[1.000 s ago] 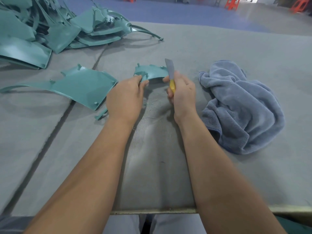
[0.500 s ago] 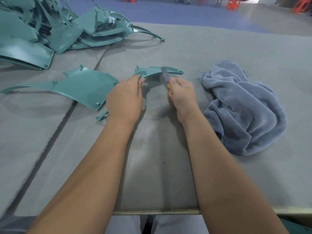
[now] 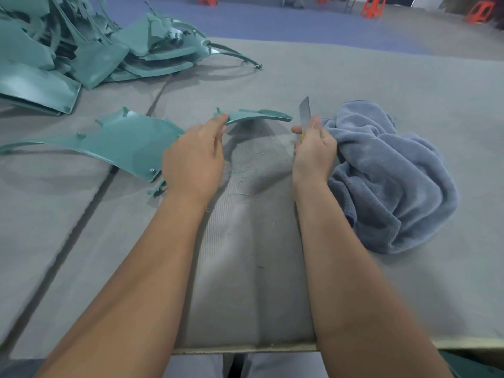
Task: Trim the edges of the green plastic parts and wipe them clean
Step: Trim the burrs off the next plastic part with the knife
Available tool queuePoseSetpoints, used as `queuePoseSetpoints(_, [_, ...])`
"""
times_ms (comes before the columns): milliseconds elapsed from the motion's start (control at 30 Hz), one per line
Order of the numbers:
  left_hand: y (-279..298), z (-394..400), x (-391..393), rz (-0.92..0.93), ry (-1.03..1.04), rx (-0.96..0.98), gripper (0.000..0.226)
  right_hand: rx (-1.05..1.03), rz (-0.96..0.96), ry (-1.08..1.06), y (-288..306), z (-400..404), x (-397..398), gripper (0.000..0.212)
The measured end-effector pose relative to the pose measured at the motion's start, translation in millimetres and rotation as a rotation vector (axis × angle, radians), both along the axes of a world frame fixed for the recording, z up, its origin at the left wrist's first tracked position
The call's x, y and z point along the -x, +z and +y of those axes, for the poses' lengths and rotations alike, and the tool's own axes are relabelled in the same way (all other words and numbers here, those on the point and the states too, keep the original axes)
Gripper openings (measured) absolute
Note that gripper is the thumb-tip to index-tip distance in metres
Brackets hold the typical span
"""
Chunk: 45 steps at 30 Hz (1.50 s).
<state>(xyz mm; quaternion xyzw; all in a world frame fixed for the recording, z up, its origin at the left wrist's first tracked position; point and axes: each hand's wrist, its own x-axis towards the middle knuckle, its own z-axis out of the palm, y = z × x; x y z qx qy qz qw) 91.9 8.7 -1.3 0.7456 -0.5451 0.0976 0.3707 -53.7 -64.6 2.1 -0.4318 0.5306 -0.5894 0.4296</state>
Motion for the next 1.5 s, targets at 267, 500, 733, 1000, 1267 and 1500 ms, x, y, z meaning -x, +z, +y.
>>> queuePoseSetpoints(267, [-2, 1, 0, -0.032, 0.003, 0.023, 0.032, -0.005, 0.138, -0.033, -6, -7, 4, 0.02])
queuePoseSetpoints(500, [-3, 1, 1, -0.047, 0.008, 0.027, 0.032, 0.049, 0.169, -0.027, -11, -11, 4, 0.037])
queuePoseSetpoints(733, [-4, 1, 4, -0.032, 0.025, 0.024, 0.032, -0.001, 0.184, 0.007, -13, -16, 3, 0.043])
queuePoseSetpoints(1000, [-4, 1, 8, -0.038, -0.031, 0.0, 0.033, -0.037, 0.065, 0.18, -7, -4, -9, 0.043])
queuePoseSetpoints(1267, [-6, 1, 7, -0.047, -0.022, 0.039, 0.034, -0.006, 0.164, -0.009, -15, -16, -1, 0.045])
queuePoseSetpoints(1500, [-7, -1, 5, -0.045, 0.016, 0.047, 0.031, -0.035, 0.089, 0.087, -14, -18, 3, 0.043])
